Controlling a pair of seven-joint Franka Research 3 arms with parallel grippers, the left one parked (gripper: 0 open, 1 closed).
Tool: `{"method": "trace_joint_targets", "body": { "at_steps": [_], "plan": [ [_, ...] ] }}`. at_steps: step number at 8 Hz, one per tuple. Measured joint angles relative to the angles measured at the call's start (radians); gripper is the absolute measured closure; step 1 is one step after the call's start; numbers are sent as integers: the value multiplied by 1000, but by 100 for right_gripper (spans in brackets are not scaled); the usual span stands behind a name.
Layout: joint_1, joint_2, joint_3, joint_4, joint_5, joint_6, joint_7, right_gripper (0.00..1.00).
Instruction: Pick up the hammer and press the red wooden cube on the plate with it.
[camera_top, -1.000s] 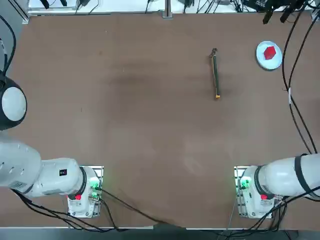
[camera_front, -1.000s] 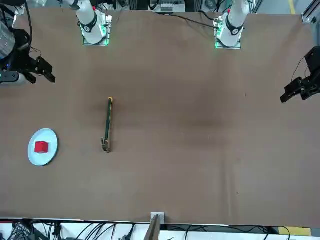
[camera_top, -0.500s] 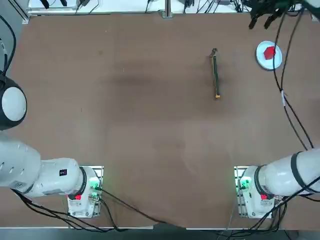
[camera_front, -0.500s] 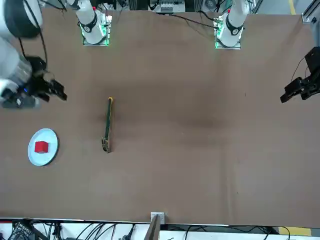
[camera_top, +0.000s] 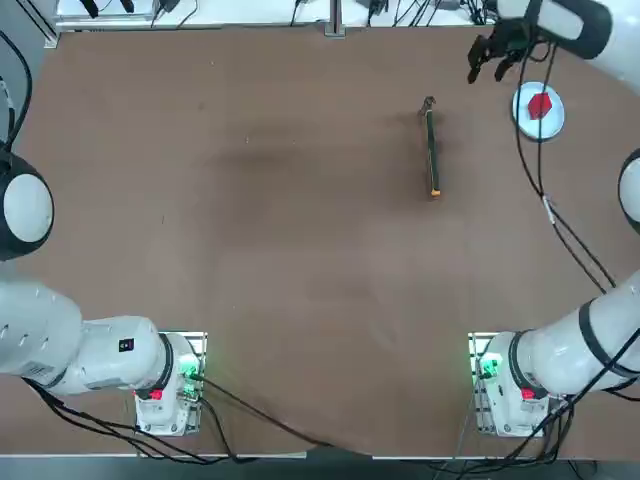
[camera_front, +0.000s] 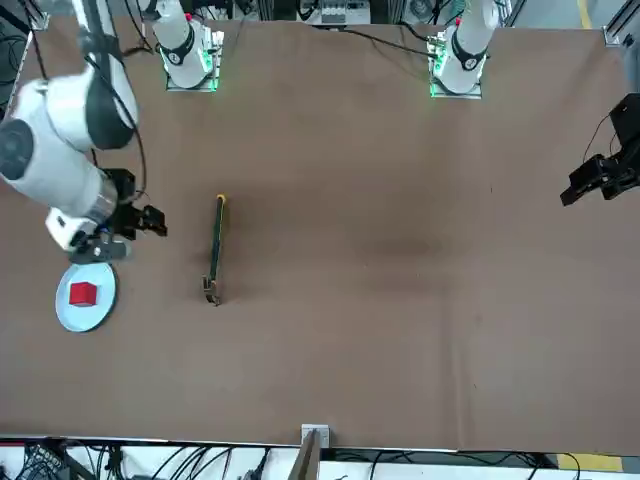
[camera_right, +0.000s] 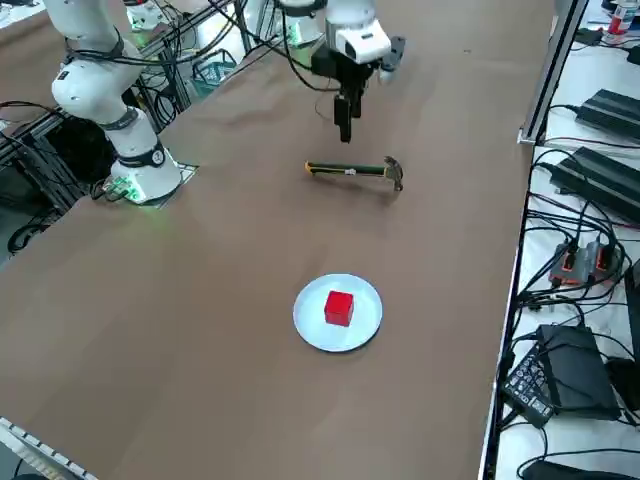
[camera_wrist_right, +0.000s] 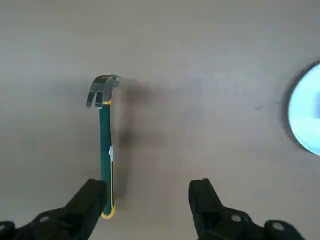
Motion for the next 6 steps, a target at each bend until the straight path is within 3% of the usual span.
{"method": "trace_joint_targets", "body": {
  "at_steps": [3, 6],
  "plan": [
    [16, 16, 0, -94, 1, 122, 31, 0],
    [78, 55, 3, -152, 3, 263, 210, 0]
  ]
}}
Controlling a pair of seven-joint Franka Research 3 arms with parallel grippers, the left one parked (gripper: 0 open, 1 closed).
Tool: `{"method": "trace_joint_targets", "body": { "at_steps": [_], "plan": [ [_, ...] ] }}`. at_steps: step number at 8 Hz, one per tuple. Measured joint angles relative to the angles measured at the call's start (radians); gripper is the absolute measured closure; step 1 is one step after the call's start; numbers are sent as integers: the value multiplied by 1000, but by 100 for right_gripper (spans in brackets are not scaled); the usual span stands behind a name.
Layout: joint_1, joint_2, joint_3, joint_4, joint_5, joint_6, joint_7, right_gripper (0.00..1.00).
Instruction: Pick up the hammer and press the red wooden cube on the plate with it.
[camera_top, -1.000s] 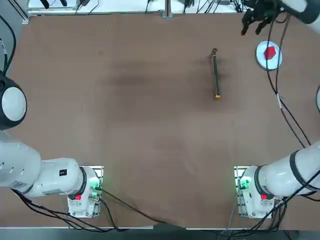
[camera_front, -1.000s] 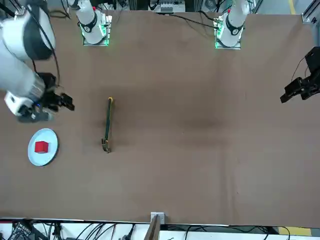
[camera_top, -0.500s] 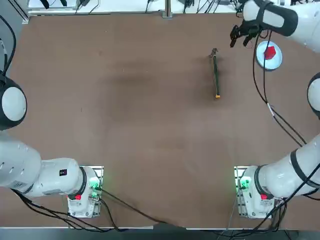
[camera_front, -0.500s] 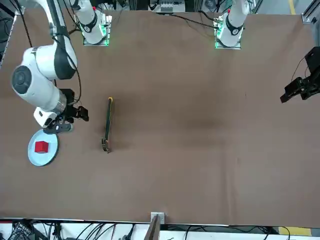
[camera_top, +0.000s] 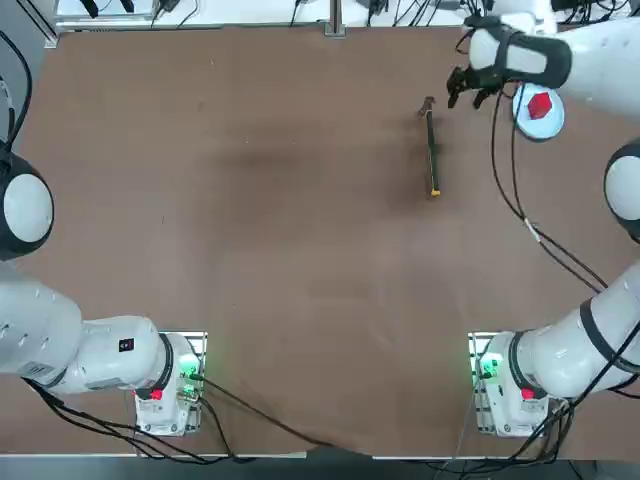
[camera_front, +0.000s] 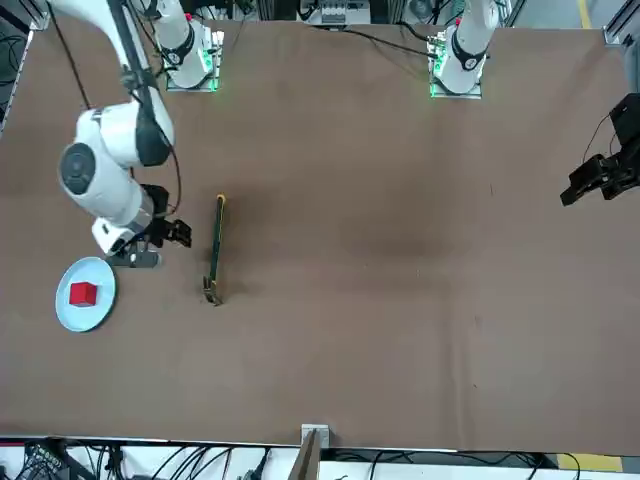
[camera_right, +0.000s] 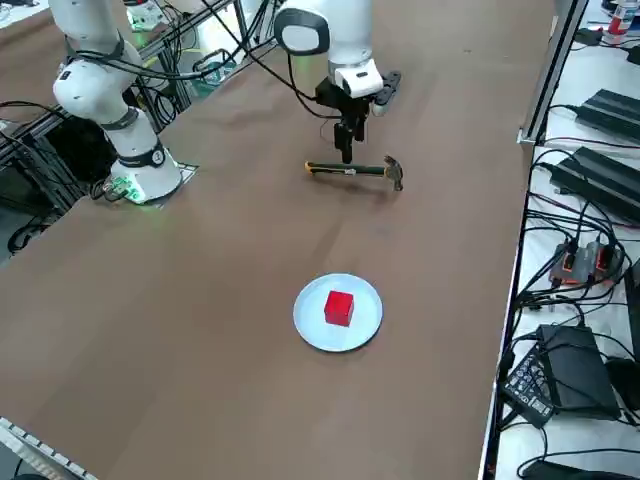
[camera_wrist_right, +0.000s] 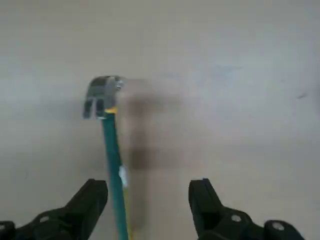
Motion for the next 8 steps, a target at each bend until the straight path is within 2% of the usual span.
{"method": "trace_joint_targets", "body": {
  "at_steps": [2, 4, 8],
  "plan": [
    [58, 37, 2, -84, 0, 169, 106, 0],
    [90, 75, 3, -110, 0, 219, 152, 0],
    [91, 121, -1, -110, 0, 325, 176, 3]
  ]
}}
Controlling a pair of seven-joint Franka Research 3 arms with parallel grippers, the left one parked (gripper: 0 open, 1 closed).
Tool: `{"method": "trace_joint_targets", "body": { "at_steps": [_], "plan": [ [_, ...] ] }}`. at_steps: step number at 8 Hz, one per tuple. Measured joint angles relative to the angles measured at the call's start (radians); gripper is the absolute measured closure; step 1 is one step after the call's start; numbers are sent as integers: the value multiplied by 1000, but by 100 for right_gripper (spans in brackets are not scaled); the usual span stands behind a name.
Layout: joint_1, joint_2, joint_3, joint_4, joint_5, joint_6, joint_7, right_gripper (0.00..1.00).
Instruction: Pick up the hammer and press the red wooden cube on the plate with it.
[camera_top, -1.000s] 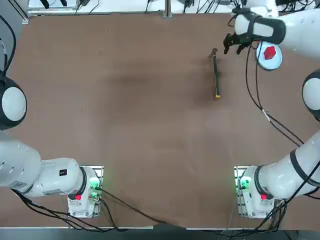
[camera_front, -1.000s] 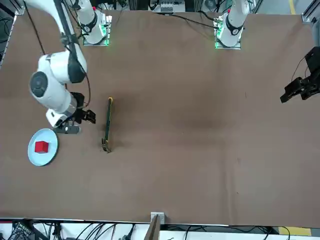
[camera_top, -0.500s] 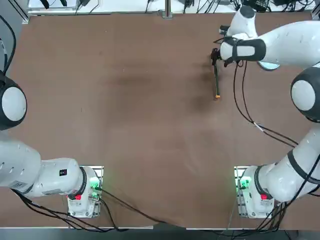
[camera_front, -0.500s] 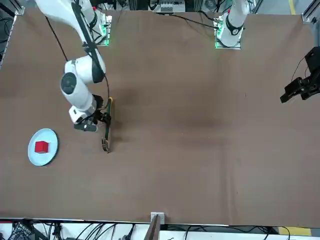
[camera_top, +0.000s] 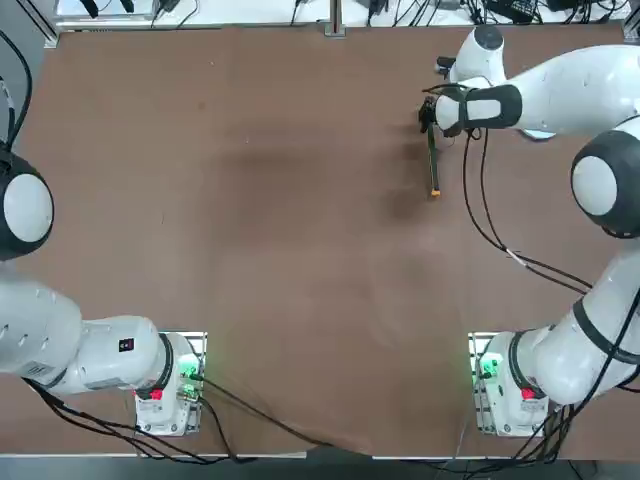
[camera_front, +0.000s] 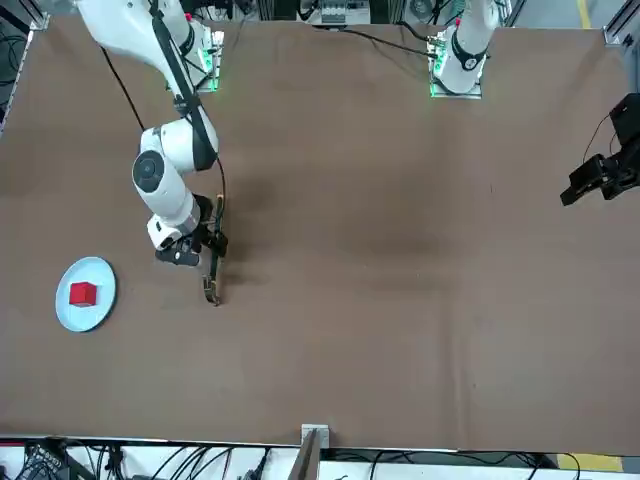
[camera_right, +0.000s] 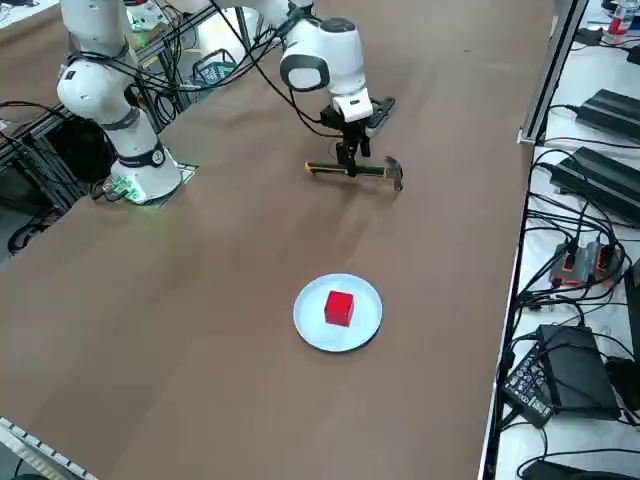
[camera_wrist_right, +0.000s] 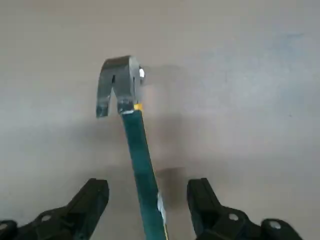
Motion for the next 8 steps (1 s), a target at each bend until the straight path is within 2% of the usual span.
{"method": "trace_joint_targets", "body": {
  "at_steps": [2, 4, 6, 7, 8],
  "plan": [
    [0, 24, -1, 1, 0, 42, 6, 8],
    [0, 27, -2, 10, 0, 48, 7, 18],
    [0, 42, -2, 27, 0, 48, 7, 22],
    [0, 52, -3, 33, 0, 48, 7, 32],
    [0, 61, -4, 35, 0, 48, 7, 33]
  ]
}}
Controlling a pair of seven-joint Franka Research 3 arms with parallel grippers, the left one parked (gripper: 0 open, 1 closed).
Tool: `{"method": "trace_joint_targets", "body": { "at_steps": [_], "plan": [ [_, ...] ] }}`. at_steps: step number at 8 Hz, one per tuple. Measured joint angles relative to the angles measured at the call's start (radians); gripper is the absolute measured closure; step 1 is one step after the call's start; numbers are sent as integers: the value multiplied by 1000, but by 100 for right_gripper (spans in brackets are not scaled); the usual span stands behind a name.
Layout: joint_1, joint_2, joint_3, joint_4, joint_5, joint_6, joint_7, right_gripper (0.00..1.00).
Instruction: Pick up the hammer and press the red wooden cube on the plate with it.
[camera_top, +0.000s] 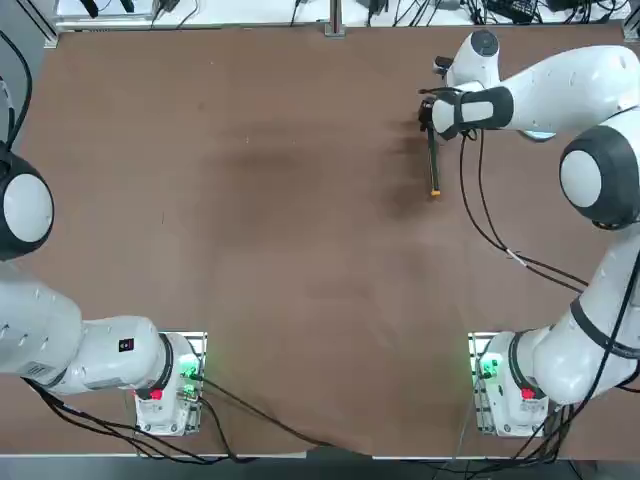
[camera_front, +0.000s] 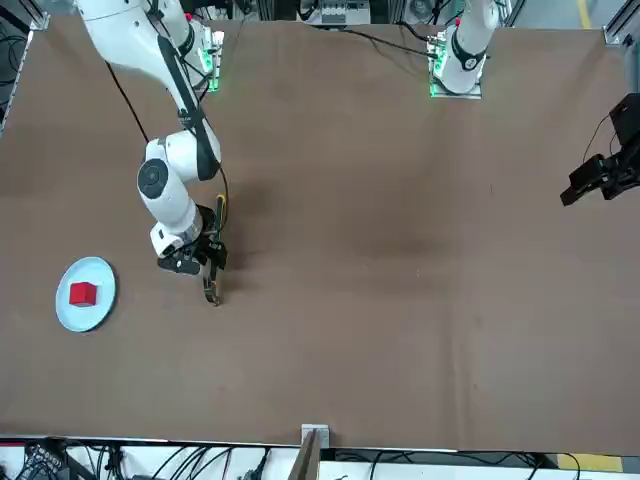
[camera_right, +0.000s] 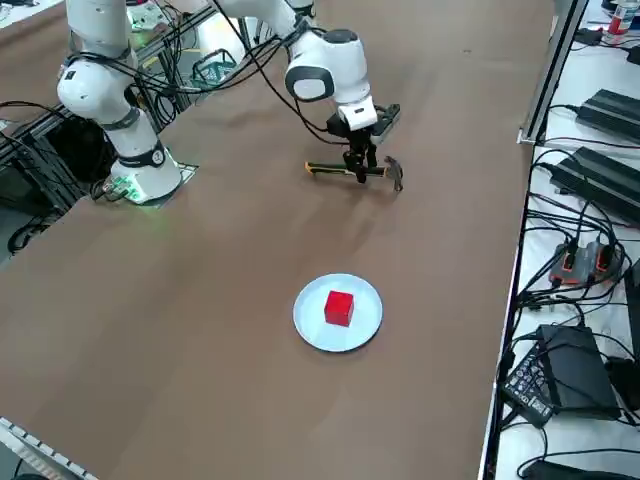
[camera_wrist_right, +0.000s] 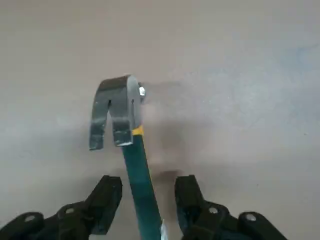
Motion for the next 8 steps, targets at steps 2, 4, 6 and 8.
{"method": "trace_joint_targets", "body": {
  "at_steps": [2, 4, 6, 8],
  "plan": [
    [0, 14, 0, 5, 0, 1, 0, 46],
    [0, 14, 0, 8, -1, 2, 0, 71],
    [-1, 10, -9, 19, -1, 3, -2, 79],
    [-4, -28, -59, 36, -3, -13, -19, 79]
  ]
}}
